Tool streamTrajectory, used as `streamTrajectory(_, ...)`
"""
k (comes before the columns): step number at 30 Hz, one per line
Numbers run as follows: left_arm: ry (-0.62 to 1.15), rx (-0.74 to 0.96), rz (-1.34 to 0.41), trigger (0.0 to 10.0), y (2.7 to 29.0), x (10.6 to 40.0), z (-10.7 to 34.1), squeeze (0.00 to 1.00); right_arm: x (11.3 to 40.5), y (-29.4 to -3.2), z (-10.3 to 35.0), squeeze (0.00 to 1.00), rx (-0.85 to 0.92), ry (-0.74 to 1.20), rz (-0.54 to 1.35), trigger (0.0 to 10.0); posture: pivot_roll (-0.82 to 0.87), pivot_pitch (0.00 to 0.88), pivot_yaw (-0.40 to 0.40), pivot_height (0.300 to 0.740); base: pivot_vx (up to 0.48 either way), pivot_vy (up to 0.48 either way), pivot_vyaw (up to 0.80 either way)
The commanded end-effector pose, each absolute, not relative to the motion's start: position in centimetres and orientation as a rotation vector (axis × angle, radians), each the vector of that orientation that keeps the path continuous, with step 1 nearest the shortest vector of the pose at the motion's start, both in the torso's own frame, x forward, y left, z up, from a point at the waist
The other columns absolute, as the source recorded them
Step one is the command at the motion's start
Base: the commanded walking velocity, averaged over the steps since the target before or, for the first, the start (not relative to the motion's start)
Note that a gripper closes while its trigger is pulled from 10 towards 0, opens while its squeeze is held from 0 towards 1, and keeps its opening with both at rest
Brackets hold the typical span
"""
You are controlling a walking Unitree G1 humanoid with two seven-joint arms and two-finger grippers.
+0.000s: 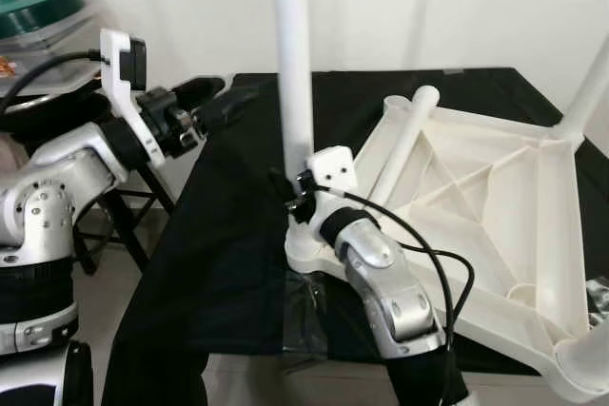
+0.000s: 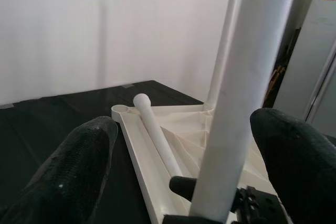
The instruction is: Building children table
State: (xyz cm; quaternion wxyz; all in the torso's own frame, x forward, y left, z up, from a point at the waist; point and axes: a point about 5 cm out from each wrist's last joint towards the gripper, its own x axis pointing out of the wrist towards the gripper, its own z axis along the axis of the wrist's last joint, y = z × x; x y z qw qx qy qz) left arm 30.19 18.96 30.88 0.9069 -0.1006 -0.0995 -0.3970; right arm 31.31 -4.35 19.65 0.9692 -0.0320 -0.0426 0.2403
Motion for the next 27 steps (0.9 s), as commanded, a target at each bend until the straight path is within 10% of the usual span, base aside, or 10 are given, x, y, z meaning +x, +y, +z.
streamTrajectory(1, -0.202, -0.204, -0.83, 10.0, 18.8, 29.8, 30.8, 0.0, 31.2, -3.7, 18.0, 0.0, -0.088, 0.005, 0.515, 0.0, 0.01, 0.068, 0.026, 0.74, 0.0, 0.0, 0.0)
streamTrajectory(5, -0.198, -0.208, -0.835, 10.0, 18.7, 29.7, 30.7, 0.0, 30.9, -3.4, 18.1, 0.0, -0.089, 0.009, 0.516, 0.0, 0.01, 0.068, 0.026, 0.74, 0.0, 0.0, 0.0)
streamTrajectory(7, -0.191, -0.211, -0.84, 10.0, 18.4, 29.7, 30.5, 0.0, 30.4, -3.4, 18.5, 0.0, -0.092, 0.011, 0.482, 1.7, 0.0, 0.065, 0.035, 0.74, 0.0, 0.0, 0.0)
streamTrajectory(8, -0.186, -0.212, -0.842, 10.0, 18.2, 29.7, 30.2, 0.0, 30.3, -3.6, 19.0, 0.0, -0.089, 0.003, 0.454, 10.0, 0.0, 0.063, 0.037, 0.74, 0.0, 0.0, 0.0)
streamTrajectory(13, -0.18, -0.213, -0.852, 10.0, 17.7, 29.6, 29.8, 0.0, 30.2, -3.8, 19.8, 0.0, -0.063, -0.039, 0.476, 10.0, 0.0, 0.061, 0.038, 0.74, 0.0, 0.0, 0.0)
streamTrajectory(14, -0.178, -0.214, -0.855, 10.0, 17.6, 29.5, 29.7, 0.0, 30.4, -3.8, 20.2, 1.0, -0.039, -0.064, 0.501, 10.0, 0.0, 0.06, 0.04, 0.74, 0.0, 0.0, 0.0)
streamTrajectory(21, -0.172, -0.207, -0.867, 10.0, 17.2, 29.2, 29.4, 0.0, 30.4, -3.8, 22.7, 1.0, 0.025, -0.201, 0.768, 10.0, 0.0, 0.06, 0.044, 0.74, 0.0, 0.0, 0.0)
streamTrajectory(22, -0.171, -0.206, -0.865, 10.0, 17.1, 29.2, 29.4, 0.0, 30.5, -4.2, 23.1, 0.03, -0.02, -0.218, 0.895, 10.0, 0.0, 0.06, 0.045, 0.74, 0.0, 0.0, 0.0)
streamTrajectory(27, -0.169, -0.203, -0.859, 10.0, 16.8, 29.0, 29.1, 0.0, 32.3, -7.3, 23.8, 0.0, -0.191, -0.187, 1.09, 10.0, 0.01, 0.06, 0.035, 0.74, 0.0, 0.0, 0.0)
